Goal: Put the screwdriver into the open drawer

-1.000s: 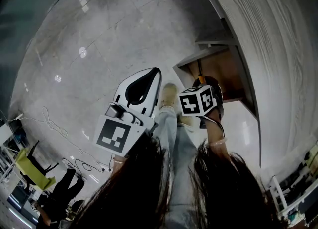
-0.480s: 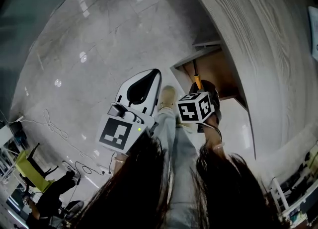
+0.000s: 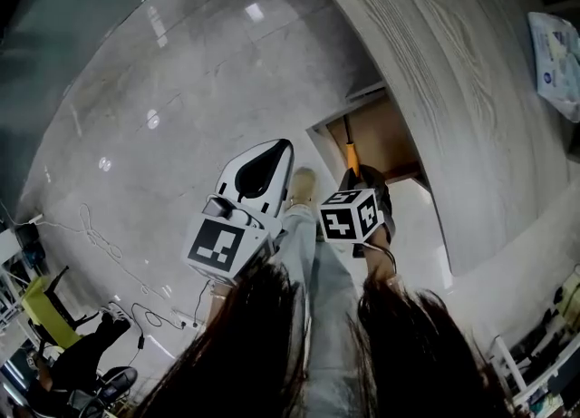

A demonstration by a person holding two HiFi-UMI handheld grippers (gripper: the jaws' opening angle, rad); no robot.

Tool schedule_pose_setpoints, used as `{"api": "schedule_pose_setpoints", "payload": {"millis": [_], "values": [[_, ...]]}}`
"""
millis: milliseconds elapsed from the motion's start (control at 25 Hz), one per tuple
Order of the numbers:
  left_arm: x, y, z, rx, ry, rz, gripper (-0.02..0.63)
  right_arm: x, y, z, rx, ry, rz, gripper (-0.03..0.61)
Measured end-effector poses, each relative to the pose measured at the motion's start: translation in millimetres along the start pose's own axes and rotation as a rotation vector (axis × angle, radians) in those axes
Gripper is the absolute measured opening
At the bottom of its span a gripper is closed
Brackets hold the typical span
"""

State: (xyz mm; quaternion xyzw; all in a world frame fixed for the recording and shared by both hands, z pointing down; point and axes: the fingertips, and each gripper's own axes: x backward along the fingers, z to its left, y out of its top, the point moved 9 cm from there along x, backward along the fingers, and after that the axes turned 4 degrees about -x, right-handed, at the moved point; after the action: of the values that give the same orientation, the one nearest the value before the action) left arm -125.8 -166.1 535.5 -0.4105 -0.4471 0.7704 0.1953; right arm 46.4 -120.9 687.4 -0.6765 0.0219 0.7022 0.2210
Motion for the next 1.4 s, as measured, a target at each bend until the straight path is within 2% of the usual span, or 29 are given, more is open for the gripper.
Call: {"api": "schedule_pose_setpoints", "payload": {"millis": [560,1400], "values": [[36.7,16.9,-33.6,-0.052,0.018,-0.038,0.017,62.4,-9.3,-4.9,-0.02,0.004,-0.119,0.054],[108.5,38.1,-109.6,-0.033,0.059,-0.077,0.017,170.1,-46.2,-5.5,-0.058,-0.004,-0.259,0.034]]}}
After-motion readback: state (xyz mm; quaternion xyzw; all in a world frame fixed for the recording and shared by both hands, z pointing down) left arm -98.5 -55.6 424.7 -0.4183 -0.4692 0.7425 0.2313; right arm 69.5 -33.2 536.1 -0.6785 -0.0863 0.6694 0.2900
